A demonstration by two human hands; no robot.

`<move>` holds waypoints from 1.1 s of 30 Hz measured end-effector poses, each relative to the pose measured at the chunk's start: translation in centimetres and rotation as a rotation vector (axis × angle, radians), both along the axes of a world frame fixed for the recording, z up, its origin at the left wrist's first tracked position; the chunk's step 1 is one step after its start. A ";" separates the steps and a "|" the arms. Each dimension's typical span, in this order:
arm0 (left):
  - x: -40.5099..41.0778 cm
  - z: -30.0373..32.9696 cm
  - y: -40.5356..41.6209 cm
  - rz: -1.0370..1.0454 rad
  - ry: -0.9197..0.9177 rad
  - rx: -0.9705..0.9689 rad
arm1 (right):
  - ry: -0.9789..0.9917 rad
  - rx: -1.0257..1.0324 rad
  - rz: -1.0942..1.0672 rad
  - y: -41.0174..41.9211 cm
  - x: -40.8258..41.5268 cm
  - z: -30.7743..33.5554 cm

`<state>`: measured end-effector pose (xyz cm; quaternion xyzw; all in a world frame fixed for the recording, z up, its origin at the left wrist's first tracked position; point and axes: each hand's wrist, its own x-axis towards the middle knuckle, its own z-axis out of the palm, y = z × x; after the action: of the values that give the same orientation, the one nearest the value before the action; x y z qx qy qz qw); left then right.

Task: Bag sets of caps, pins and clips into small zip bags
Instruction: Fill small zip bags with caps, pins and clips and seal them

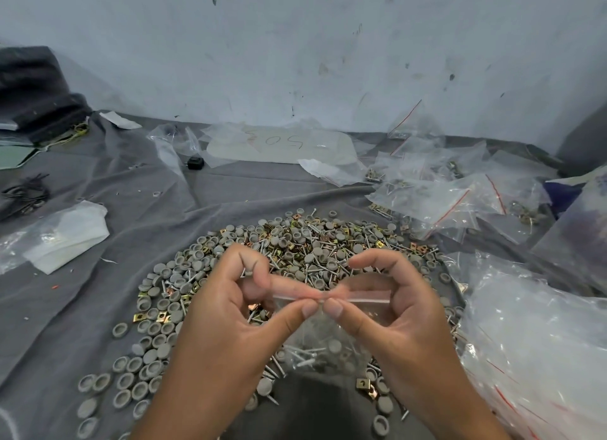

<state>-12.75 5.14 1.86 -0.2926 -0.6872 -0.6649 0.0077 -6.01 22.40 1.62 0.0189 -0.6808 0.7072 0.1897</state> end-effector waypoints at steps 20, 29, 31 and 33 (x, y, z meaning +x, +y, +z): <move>-0.2 0.4 0.5 -0.087 -0.118 -0.049 | -0.137 0.721 0.025 3.2 0.3 4.2; -0.7 0.1 0.1 0.280 -0.036 -0.056 | -0.161 0.801 -0.024 6.1 -9.4 9.4; -0.7 0.1 0.0 0.297 -0.037 -0.051 | -0.138 0.634 -0.180 9.4 -12.6 10.1; -0.8 0.0 -0.1 0.302 -0.039 -0.069 | -0.101 0.364 -0.403 13.0 -15.4 10.4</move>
<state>-13.55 5.06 1.91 -0.1730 -0.7460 -0.6375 0.0844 -21.40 35.41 11.99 -0.1184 -0.7954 0.5211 0.2859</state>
